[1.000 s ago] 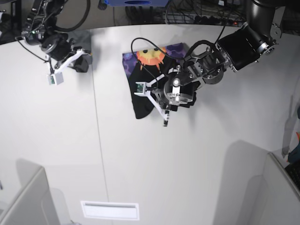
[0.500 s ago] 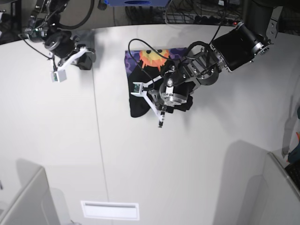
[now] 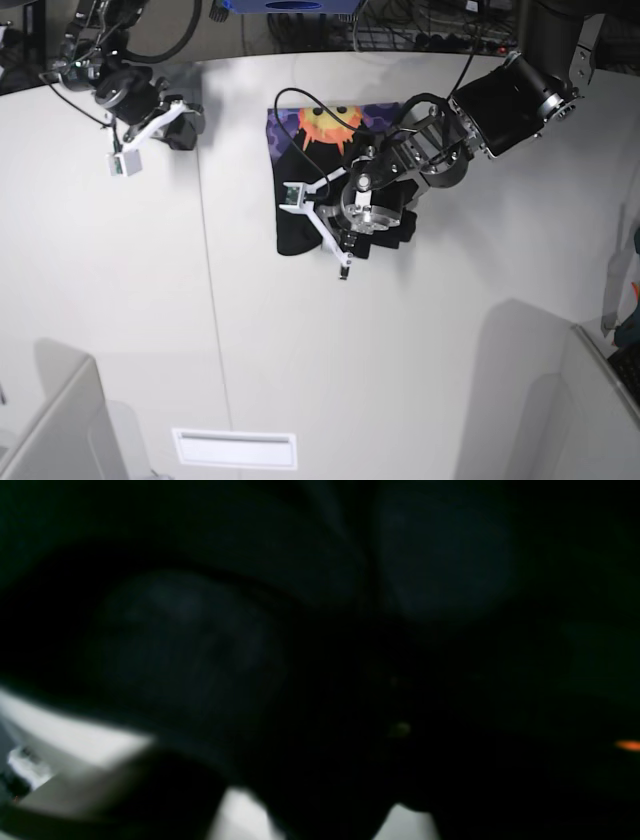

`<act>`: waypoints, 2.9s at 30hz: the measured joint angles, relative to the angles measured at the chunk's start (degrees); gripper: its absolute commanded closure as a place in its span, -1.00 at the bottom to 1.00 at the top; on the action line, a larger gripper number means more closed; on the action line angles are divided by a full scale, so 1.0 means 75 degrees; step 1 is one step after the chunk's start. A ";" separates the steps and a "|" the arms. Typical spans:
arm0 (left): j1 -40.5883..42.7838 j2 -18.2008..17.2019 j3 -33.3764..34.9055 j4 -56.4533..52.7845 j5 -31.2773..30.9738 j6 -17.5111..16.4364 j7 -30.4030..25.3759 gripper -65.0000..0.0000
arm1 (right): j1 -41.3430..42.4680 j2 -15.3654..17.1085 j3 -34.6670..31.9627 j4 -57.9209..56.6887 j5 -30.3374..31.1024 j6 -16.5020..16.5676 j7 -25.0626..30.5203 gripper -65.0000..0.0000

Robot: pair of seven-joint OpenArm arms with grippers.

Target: Fold the T-shirt properly

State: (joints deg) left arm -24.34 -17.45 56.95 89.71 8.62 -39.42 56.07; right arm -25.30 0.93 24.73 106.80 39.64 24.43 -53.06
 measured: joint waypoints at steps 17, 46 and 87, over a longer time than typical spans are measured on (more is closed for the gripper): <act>-0.0557 -0.0032 -0.1425 0.1154 -0.0122 -0.0125 0.0093 -0.85 | 0.0000 0.0000 -0.0032 0.0000 0.0000 0.0000 -0.0009 1.00; 0.9282 0.1227 -1.1456 0.2471 -0.0341 -0.0111 -0.6315 1.00 | -0.4820 0.1376 0.0184 0.0702 -0.4698 0.1373 0.3687 1.00; 0.5441 0.1405 -0.6674 -1.1141 0.0848 0.3652 -0.9719 1.00 | 0.0962 0.0329 -0.6473 -1.3304 -0.3885 -0.1891 0.9445 1.00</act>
